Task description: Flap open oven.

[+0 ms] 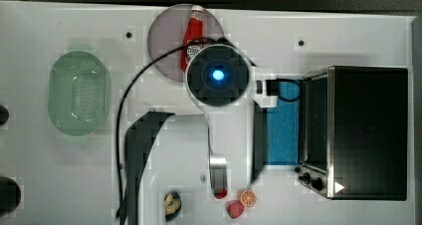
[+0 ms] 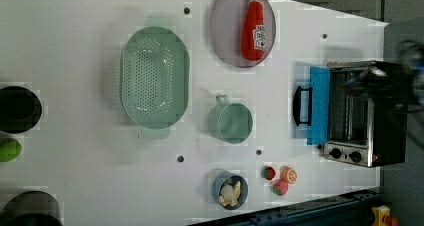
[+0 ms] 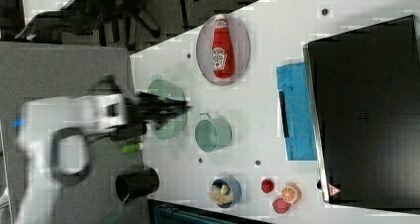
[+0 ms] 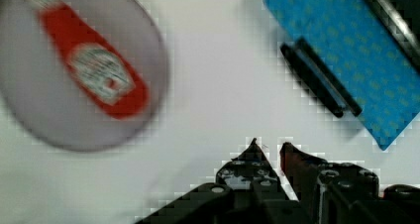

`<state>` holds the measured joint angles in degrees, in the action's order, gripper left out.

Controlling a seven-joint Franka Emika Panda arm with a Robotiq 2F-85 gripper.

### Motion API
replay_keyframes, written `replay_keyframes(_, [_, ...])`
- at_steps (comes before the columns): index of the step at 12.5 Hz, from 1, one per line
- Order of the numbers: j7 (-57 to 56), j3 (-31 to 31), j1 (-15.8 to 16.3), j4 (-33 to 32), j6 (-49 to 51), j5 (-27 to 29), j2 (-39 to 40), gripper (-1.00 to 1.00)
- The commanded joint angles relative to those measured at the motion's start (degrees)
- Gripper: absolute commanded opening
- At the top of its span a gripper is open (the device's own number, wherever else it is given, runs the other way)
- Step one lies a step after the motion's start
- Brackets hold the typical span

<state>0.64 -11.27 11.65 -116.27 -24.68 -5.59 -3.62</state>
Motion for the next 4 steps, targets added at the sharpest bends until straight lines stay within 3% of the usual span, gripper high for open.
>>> replay_keyframes(1, [2.89, -1.92, -0.42, 3.22, 7.13, 1.11, -4.00, -0.65])
replay_keyframes(4, [5.48, -2.75, -0.42, 6.63, 15.86, 1.24, -6.42, -0.65])
